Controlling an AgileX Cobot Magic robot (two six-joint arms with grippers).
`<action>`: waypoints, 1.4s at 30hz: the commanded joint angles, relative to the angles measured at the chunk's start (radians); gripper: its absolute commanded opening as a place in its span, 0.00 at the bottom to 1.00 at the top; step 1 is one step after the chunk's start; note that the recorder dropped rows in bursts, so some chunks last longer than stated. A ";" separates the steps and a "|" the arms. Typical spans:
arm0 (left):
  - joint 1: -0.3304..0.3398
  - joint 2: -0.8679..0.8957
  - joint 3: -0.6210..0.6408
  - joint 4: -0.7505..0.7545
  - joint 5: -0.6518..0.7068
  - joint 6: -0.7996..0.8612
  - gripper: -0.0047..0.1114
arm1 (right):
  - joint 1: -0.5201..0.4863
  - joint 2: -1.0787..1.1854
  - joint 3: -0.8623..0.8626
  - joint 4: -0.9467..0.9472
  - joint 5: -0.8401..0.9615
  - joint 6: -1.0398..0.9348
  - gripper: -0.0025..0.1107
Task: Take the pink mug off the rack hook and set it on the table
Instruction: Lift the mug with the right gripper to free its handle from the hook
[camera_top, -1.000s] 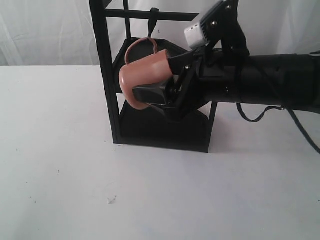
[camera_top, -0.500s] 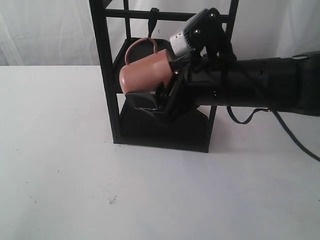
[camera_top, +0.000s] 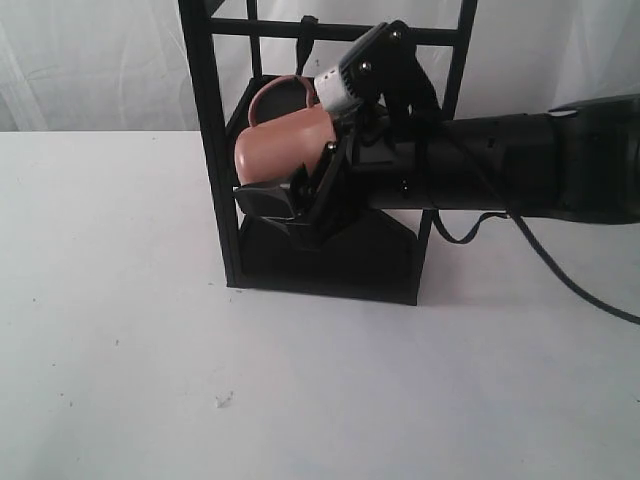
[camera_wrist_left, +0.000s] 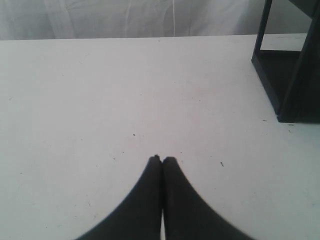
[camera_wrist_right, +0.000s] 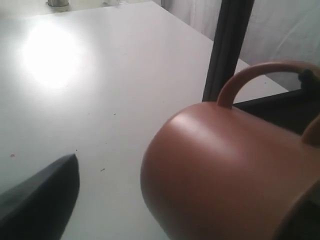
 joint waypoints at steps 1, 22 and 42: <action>-0.002 -0.005 0.005 -0.009 -0.004 -0.002 0.04 | 0.010 0.029 -0.023 0.001 -0.012 -0.005 0.71; -0.002 -0.005 0.005 -0.009 -0.004 -0.002 0.04 | 0.010 0.012 -0.034 0.001 -0.012 -0.025 0.02; -0.002 -0.005 0.005 -0.009 -0.004 -0.002 0.04 | 0.010 -0.062 -0.034 0.001 -0.005 0.036 0.02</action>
